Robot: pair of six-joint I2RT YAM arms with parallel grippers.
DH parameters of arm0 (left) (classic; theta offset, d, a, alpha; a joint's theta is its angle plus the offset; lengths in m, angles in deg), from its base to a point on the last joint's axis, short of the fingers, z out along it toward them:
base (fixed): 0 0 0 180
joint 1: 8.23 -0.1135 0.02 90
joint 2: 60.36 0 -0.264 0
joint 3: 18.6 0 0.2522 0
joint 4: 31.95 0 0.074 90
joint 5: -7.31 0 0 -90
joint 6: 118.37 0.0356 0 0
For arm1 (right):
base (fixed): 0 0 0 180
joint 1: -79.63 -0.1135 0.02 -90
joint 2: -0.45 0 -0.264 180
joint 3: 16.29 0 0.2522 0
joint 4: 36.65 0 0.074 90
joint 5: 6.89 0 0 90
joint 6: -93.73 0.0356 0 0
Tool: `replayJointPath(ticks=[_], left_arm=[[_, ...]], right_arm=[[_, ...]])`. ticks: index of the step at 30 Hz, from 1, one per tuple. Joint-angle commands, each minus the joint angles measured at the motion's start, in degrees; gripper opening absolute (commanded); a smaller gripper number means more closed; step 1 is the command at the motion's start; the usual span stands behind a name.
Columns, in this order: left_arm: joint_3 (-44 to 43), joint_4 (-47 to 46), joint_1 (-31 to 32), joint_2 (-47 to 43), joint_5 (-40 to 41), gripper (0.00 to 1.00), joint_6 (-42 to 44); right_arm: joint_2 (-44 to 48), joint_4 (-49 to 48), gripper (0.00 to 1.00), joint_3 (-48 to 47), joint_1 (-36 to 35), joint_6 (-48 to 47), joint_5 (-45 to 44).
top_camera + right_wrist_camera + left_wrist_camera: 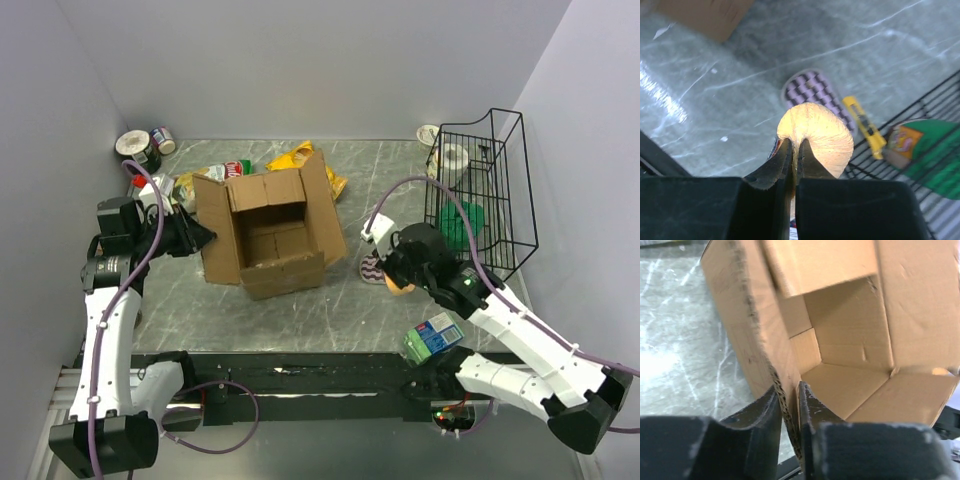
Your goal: Unpack the express box
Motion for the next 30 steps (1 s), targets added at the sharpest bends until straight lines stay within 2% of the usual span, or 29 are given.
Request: replayJointPath(ticks=[1, 3, 4, 5, 6, 7, 8, 9, 10, 11, 14, 17, 20, 23, 30], left_arm=[[-3.07, 1.17, -0.62, -0.4, 0.98, 0.26, 2.56], [-3.34, 1.52, -0.71, -0.57, 0.8, 0.32, 2.91], [-3.69, 1.7, -0.8, -0.57, 0.8, 0.34, 3.0], [-3.95, 1.79, -0.8, -0.66, 1.06, 0.42, 3.0], [-4.22, 1.7, -0.89, -0.92, 0.89, 0.47, 2.91], [-4.83, 1.79, -0.89, -1.01, 0.89, 0.55, 2.82], [-5.36, 1.7, -1.06, -1.1, 0.8, 0.74, 2.74], [-5.8, 1.96, -1.06, -1.28, 0.45, 0.8, 3.0], [-6.67, 1.96, -1.06, -1.28, -0.07, 0.85, 3.43], [-7.03, 1.7, -1.15, -1.45, -0.51, 0.96, 3.79], [-7.47, -1.01, -1.06, -2.59, -0.43, 0.97, 3.79], [-8.26, -3.92, -1.41, -3.39, -0.52, 0.96, 4.05], [-8.88, -5.06, -2.12, -4.09, 2.46, 0.96, 4.66], [-9.06, -5.94, -2.38, -4.09, 3.61, 0.96, 4.58], [-3.17, -12.36, -4.75, -5.32, 1.86, 0.96, -0.86]], right_arm=[[-1.07, -2.44, 0.0, 1.85, 0.39, 3.34, 2.27], [-3.0, -2.36, 0.0, 3.18, 0.48, 3.34, 2.71], [-3.53, -2.7, 0.06, 3.7, 0.39, 3.34, 2.88], [-3.97, -2.53, 0.3, 4.32, 0.56, 3.6, 3.15], [-4.76, -2.18, 0.73, 4.06, 0.57, 3.96, 2.89], [-5.03, -1.66, 0.82, 3.45, 0.57, 4.22, 2.62], [-5.21, 0.35, 0.9, 0.57, 0.65, 4.74, 2.88], [-5.3, 1.59, 1.0, -1.63, 0.83, 4.49, 3.49], [-5.47, 2.99, 1.0, -4.09, 0.92, 4.05, 4.02], [-5.73, 6.49, 1.0, -9.25, 0.83, 2.92, 4.55], [-6.26, 11.43, 1.0, -18.92, 0.92, 0.8, 7.36], [-6.0, 13.28, 1.0, -24.83, 0.92, 5.6, 0.45], [-8.19, 19.24, 1.0, -30.89, 0.83, 13.07, -11.59], [-10.92, 27.16, 1.0, -35.65, 0.57, 17.04, -17.24], [-5.74, 24.01, 1.0, -31.1, 1.79, 16.18, -19.52]])
